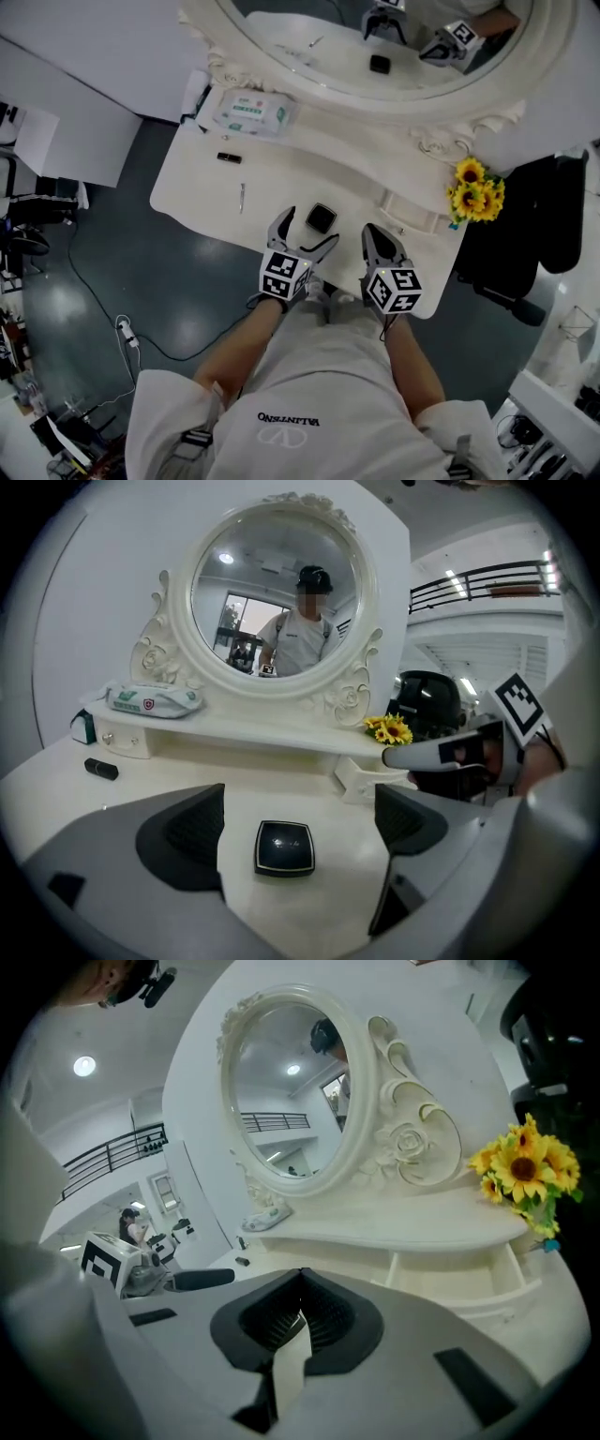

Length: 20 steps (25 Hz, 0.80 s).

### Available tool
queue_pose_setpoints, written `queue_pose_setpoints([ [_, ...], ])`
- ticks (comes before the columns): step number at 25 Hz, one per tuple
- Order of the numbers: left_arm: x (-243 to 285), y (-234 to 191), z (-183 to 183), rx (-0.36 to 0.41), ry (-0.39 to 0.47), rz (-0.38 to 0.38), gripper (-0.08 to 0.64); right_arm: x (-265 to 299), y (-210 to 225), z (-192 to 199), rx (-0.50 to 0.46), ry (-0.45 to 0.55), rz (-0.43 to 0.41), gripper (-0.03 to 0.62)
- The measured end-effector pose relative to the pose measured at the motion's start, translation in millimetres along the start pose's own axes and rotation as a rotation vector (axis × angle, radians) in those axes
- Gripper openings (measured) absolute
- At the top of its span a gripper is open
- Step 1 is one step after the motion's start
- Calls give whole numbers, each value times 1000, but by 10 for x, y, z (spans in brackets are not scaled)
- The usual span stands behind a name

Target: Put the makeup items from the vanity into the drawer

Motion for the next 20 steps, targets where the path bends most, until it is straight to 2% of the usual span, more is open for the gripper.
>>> queue_pose_setpoints([
  [6, 162, -36, 237, 1, -69, -20, 483, 125, 207, 240, 33, -59, 24, 12],
  [14, 372, -85, 490, 54, -154, -14, 483, 268, 303, 500, 64, -109, 30, 12],
  [20, 457, -65, 620, 56, -185, -14, 483, 316, 350, 633, 81, -130, 35, 12],
])
Point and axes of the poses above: the fingertips, and each gripper's own axes: x forward along the fingers, y to its right, z out of its underside, the point moved 3 cm from there along -x, backward along the fingers, and after that the axes turned 14 degrees about y, right-handed, at the moved point
